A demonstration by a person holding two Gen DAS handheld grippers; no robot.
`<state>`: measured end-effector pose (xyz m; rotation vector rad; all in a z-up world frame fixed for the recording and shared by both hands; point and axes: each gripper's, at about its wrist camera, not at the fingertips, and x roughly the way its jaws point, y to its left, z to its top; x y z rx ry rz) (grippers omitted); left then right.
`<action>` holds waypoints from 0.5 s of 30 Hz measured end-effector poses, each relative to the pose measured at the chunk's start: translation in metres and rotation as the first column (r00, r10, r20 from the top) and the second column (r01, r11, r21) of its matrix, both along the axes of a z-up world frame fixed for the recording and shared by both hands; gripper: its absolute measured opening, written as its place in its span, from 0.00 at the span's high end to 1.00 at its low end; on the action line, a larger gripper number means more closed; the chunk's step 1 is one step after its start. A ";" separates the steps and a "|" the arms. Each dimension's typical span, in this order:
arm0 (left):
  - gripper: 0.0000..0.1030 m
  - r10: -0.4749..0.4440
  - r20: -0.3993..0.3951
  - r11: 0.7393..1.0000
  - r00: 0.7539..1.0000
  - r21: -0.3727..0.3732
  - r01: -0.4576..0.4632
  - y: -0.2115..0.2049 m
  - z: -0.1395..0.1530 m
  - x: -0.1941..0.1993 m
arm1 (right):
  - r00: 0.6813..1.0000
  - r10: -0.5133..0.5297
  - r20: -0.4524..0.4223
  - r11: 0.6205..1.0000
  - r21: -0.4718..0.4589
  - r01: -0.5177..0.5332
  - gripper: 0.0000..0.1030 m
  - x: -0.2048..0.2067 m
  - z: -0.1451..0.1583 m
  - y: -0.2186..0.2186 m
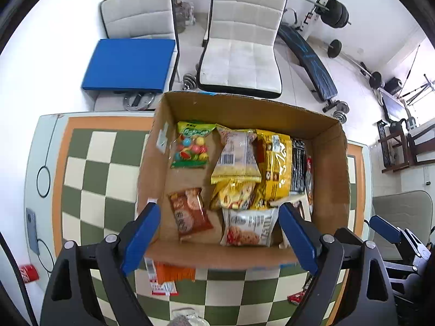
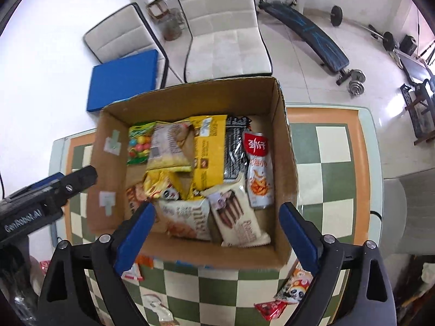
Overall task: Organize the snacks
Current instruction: 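Grasp the orange panda sunflower-seed bag with the right gripper while the left grasps the clear pouch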
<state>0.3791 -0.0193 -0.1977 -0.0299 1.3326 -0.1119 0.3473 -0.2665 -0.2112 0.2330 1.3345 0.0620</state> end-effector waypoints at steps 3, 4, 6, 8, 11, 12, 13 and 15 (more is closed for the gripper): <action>0.13 0.006 0.032 1.000 0.999 0.010 -0.006 0.000 0.010 -0.026 | 0.999 0.007 0.032 1.000 0.010 -0.008 0.08 -0.023 0.013 0.003; 0.13 0.011 0.039 1.000 0.999 0.017 -0.012 0.001 0.012 -0.036 | 0.999 0.011 0.043 1.000 0.014 -0.011 0.08 -0.032 0.018 0.003; 0.13 0.014 0.051 1.000 0.999 0.023 -0.015 0.003 0.016 -0.055 | 0.999 0.011 0.050 0.999 0.030 -0.013 0.08 -0.049 0.023 0.002; 0.13 0.028 0.045 0.999 0.999 0.031 -0.030 0.004 0.014 -0.075 | 0.999 0.006 0.051 0.999 0.046 -0.008 0.08 -0.066 0.024 -0.001; 0.13 0.057 0.002 0.997 0.998 0.042 -0.057 0.007 -0.004 -0.106 | 0.999 -0.025 0.023 0.998 0.060 0.024 0.08 -0.093 0.015 -0.015; 0.13 0.068 -0.018 0.997 0.998 0.046 -0.067 0.008 -0.013 -0.116 | 0.999 -0.045 0.004 0.997 0.067 0.044 0.08 -0.102 0.009 -0.022; 0.13 0.086 -0.040 0.995 0.995 0.058 -0.084 0.008 -0.024 -0.126 | 0.998 -0.065 -0.016 0.996 0.067 0.066 0.08 -0.110 0.001 -0.031; 0.13 0.106 -0.093 0.993 0.990 0.057 -0.101 0.010 -0.047 -0.144 | 0.994 -0.097 -0.055 0.993 0.061 0.100 0.08 -0.125 -0.015 -0.047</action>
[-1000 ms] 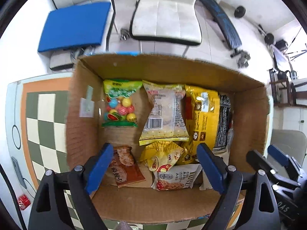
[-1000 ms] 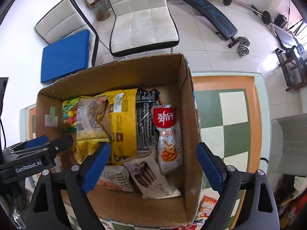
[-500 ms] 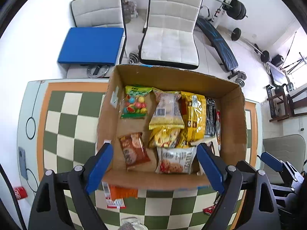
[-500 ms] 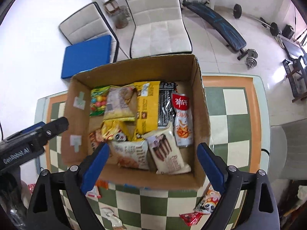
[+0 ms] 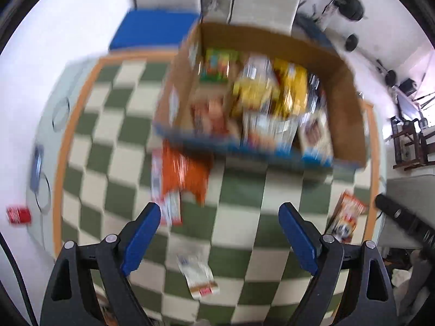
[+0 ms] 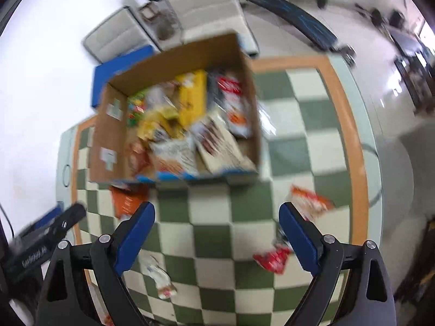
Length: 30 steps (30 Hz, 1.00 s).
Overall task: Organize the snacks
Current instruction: 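Grasp the orange panda sunflower-seed bag with the right gripper while the left grasps the clear pouch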
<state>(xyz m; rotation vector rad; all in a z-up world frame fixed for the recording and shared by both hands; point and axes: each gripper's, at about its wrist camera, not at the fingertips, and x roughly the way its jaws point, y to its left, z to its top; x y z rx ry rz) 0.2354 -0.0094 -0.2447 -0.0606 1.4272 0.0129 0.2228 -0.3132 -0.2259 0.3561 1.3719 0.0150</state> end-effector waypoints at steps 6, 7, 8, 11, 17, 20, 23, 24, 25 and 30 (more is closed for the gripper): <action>0.13 0.086 -0.148 0.996 0.985 0.017 -0.085 -0.006 -0.076 -0.040 | 0.983 -0.100 -0.152 0.995 -0.022 0.098 0.08 -0.027 -0.070 -0.051; 0.13 0.102 -0.159 0.995 0.982 0.017 -0.101 -0.006 -0.085 -0.046 | 0.978 -0.112 -0.177 0.994 -0.021 0.110 0.08 -0.028 -0.084 -0.059; 0.13 0.114 -0.164 0.994 0.980 0.023 -0.111 -0.007 -0.091 -0.050 | 0.973 -0.121 -0.199 0.993 -0.021 0.119 0.08 -0.028 -0.095 -0.064; 0.13 0.140 -0.180 0.990 0.974 0.025 -0.138 -0.010 -0.106 -0.060 | 0.956 -0.143 -0.255 0.990 -0.031 0.140 0.08 -0.028 -0.130 -0.076; 0.13 0.176 -0.192 0.984 0.966 0.032 -0.173 -0.012 -0.122 -0.074 | 0.933 -0.163 -0.322 0.987 -0.049 0.156 0.08 -0.023 -0.178 -0.082; 0.13 0.192 -0.198 0.981 0.961 0.036 -0.189 -0.009 -0.126 -0.078 | 0.929 -0.167 -0.331 0.986 -0.065 0.154 0.08 -0.021 -0.188 -0.082; 0.13 0.213 -0.206 0.977 0.955 0.035 -0.210 -0.003 -0.128 -0.082 | 0.937 -0.154 -0.314 0.987 -0.102 0.128 0.13 -0.020 -0.190 -0.079; 0.13 0.219 -0.206 0.976 0.954 0.036 -0.216 -0.001 -0.127 -0.083 | 0.942 -0.147 -0.302 0.986 -0.123 0.115 0.25 -0.019 -0.188 -0.078; 0.13 0.223 -0.207 0.975 0.953 0.036 -0.220 0.001 -0.127 -0.084 | 0.948 -0.138 -0.287 0.983 -0.154 0.097 0.33 -0.019 -0.185 -0.077; 0.13 0.244 -0.224 0.969 0.944 0.018 -0.246 0.023 -0.128 -0.091 | 0.968 -0.060 -0.244 0.987 -0.158 0.022 0.53 -0.020 -0.174 -0.063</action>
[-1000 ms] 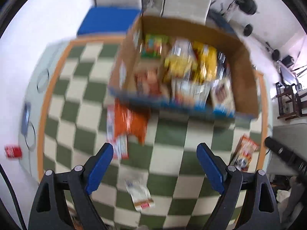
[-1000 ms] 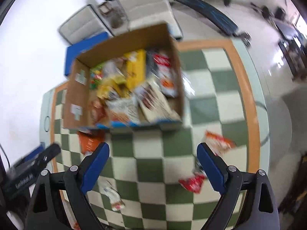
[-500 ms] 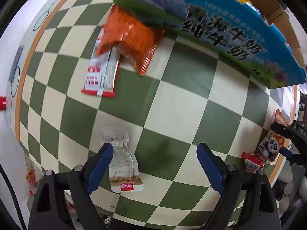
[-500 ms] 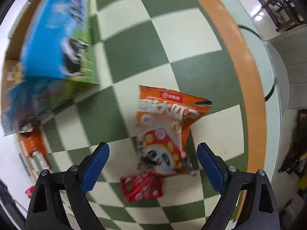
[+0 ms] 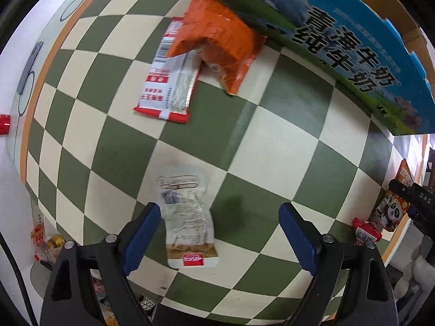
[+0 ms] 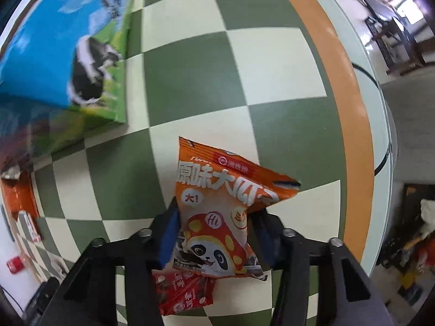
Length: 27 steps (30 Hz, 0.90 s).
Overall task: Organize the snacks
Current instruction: 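Grasp the orange panda sunflower-seed bag with the right gripper while the left grasps the clear pouch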
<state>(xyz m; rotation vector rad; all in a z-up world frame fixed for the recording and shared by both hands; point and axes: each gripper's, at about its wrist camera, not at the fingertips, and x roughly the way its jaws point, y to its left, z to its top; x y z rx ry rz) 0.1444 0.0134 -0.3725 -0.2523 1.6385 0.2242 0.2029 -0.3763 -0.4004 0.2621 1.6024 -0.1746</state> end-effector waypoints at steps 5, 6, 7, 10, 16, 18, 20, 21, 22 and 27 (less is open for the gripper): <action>0.13 0.083 -0.045 0.994 0.996 -0.060 -0.086 0.038 -0.008 -0.014 | 0.995 0.072 0.068 0.995 0.064 -0.076 0.53 -0.003 0.029 0.022; 0.13 0.102 -0.067 0.991 0.993 -0.080 -0.107 0.046 -0.013 -0.019 | 0.992 0.098 0.084 0.991 0.078 -0.104 0.53 -0.005 0.036 0.031; 0.13 0.118 -0.087 0.988 0.989 -0.091 -0.126 0.051 -0.018 -0.023 | 0.989 0.117 0.096 0.988 0.093 -0.126 0.53 -0.007 0.042 0.040; 0.14 0.130 -0.137 0.983 0.982 -0.112 -0.145 0.057 -0.036 -0.031 | 0.980 0.163 0.114 0.973 0.144 -0.178 0.53 -0.012 0.053 0.065; 0.13 0.063 -0.208 0.994 0.976 -0.070 -0.079 0.048 -0.069 -0.038 | 0.969 0.225 0.101 0.950 0.199 -0.241 0.53 -0.015 0.053 0.113; 0.13 0.063 -0.193 0.995 0.979 -0.065 -0.077 0.048 -0.076 -0.040 | 0.967 0.238 0.093 0.946 0.205 -0.253 0.53 -0.019 0.048 0.130; 0.18 0.068 -0.152 0.996 0.986 -0.053 -0.077 0.051 -0.073 -0.039 | 0.962 0.260 0.089 0.939 0.211 -0.273 0.53 -0.023 0.046 0.137; 0.22 0.067 -0.142 0.996 0.988 -0.050 -0.075 0.052 -0.072 -0.042 | 0.959 0.271 0.088 0.935 0.212 -0.283 0.53 -0.024 0.045 0.140; 0.31 0.068 -0.128 0.996 0.989 -0.046 -0.075 0.052 -0.069 -0.043 | 0.956 0.278 0.088 0.933 0.212 -0.291 0.53 -0.026 0.044 0.144; 0.47 0.066 -0.105 0.995 0.992 -0.066 -0.073 0.061 -0.061 -0.041 | 0.953 0.293 0.084 0.927 0.220 -0.304 0.53 -0.030 0.038 0.150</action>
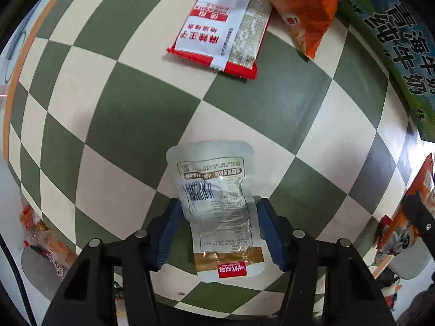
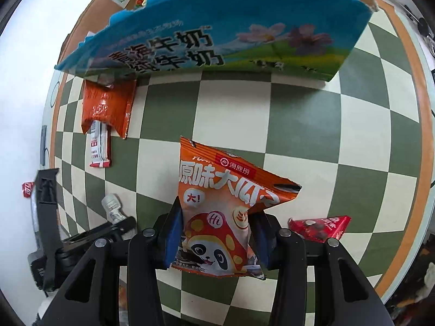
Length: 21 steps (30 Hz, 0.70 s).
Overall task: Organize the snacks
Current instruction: 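Grasp the orange panda sunflower-seed bag with the right gripper while the left grasps the clear pouch, then carry both packs into the box and open both grippers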
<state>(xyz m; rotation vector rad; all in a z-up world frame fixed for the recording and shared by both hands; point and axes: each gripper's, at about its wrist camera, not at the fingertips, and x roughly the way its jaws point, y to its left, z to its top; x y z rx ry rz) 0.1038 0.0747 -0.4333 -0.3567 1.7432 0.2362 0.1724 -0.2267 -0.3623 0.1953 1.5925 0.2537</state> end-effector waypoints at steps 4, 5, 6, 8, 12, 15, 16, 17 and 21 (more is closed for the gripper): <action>0.47 0.002 0.012 1.000 1.000 -0.007 -0.002 0.000 0.007 0.000 | 1.000 0.014 -0.005 1.000 0.007 -0.014 0.53 -0.002 -0.002 0.005; 0.47 -0.001 0.018 1.000 1.000 -0.014 0.002 -0.008 0.012 0.006 | 1.000 0.018 -0.003 1.000 0.009 -0.018 0.53 -0.003 -0.001 0.005; 0.47 -0.003 0.026 1.000 1.000 -0.010 0.003 -0.009 0.017 0.006 | 1.000 0.021 -0.002 1.000 0.013 -0.021 0.53 -0.003 0.000 0.006; 0.47 -0.015 0.040 1.000 0.999 -0.012 0.016 -0.013 0.027 0.016 | 1.000 0.027 -0.001 0.999 0.021 -0.027 0.53 -0.004 0.001 0.009; 0.47 -0.045 0.086 0.999 0.995 -0.009 0.046 -0.022 0.051 0.019 | 0.999 0.039 0.001 0.998 0.040 -0.039 0.53 -0.007 0.007 0.009; 0.47 -0.078 0.132 0.997 0.988 -0.014 0.081 -0.032 0.075 0.025 | 0.999 0.042 0.006 0.997 0.058 -0.043 0.53 -0.007 0.015 0.008; 0.47 -0.093 0.147 0.995 0.985 -0.020 0.097 -0.036 0.084 0.028 | 0.999 0.042 0.009 0.997 0.066 -0.042 0.53 -0.006 0.019 0.007; 0.47 -0.104 0.159 0.994 0.982 -0.023 0.109 -0.037 0.092 0.025 | 0.999 0.041 0.012 0.997 0.072 -0.042 0.53 -0.006 0.022 0.006; 0.47 -0.141 0.217 0.988 0.966 -0.037 0.152 -0.046 0.128 0.048 | 0.999 0.027 0.037 0.994 0.101 -0.030 0.53 -0.002 0.046 -0.005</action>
